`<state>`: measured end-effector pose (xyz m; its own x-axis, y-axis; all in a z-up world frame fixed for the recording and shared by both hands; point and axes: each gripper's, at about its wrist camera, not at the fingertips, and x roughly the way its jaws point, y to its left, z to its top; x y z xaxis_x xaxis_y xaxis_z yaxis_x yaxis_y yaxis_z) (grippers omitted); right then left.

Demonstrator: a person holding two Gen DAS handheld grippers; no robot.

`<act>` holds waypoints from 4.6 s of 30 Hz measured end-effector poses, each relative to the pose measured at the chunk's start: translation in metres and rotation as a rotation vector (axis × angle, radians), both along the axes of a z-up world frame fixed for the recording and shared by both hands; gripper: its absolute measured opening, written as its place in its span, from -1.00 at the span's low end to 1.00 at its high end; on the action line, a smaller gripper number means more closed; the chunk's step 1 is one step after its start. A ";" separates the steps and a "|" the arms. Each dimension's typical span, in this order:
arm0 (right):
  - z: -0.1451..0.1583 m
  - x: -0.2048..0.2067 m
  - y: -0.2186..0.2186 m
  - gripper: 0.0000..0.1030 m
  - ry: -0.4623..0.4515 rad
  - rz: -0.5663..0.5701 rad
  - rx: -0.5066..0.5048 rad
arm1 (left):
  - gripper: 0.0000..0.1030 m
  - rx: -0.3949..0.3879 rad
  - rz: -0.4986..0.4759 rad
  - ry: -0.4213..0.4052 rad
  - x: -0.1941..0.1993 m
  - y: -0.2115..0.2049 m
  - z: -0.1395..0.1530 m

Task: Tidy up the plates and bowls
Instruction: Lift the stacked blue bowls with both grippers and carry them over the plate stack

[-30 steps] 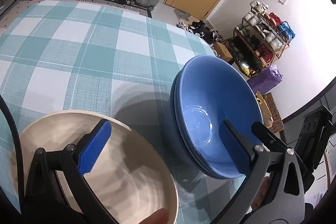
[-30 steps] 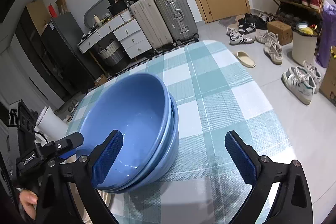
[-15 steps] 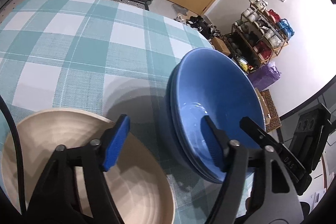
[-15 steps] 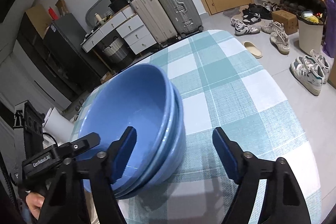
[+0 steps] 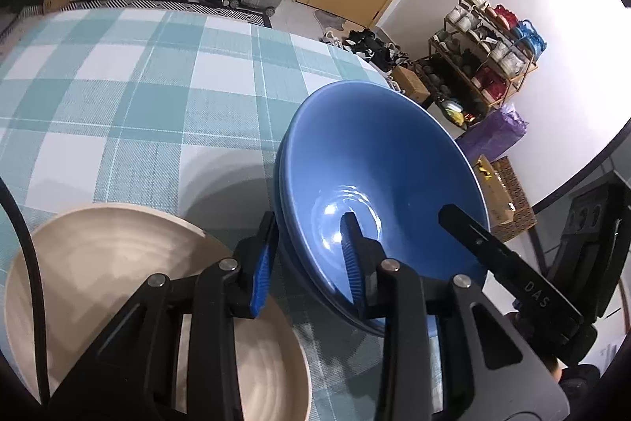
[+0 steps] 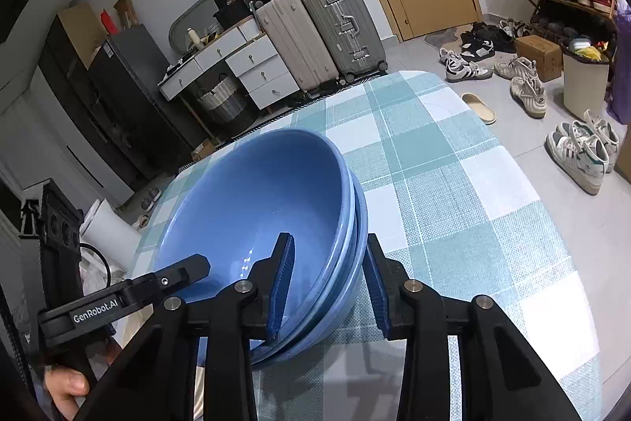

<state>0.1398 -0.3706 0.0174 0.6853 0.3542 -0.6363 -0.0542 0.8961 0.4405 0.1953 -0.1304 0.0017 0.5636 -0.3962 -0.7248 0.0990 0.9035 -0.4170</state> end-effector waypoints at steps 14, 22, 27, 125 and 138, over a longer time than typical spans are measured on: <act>0.003 -0.003 0.000 -0.31 -0.007 -0.006 -0.032 | -0.44 0.038 -0.002 -0.013 -0.008 -0.005 0.006; 0.018 -0.013 -0.001 -0.31 -0.039 -0.009 -0.049 | -0.44 0.047 -0.009 -0.048 -0.020 -0.007 0.024; 0.029 -0.020 -0.003 -0.31 -0.056 -0.010 -0.050 | -0.44 0.053 -0.011 -0.074 -0.031 -0.008 0.039; 0.032 -0.040 0.171 -0.31 -0.009 0.273 -0.111 | -0.44 0.123 0.240 -0.032 -0.154 0.153 0.053; 0.030 -0.031 0.170 -0.29 -0.009 0.265 -0.107 | -0.43 0.136 0.234 -0.038 -0.140 0.152 0.051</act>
<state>0.1085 -0.2011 0.0472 0.5836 0.4525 -0.6743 -0.2960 0.8917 0.3423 0.0550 0.0214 0.0528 0.6565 -0.1524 -0.7388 -0.1062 0.9510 -0.2905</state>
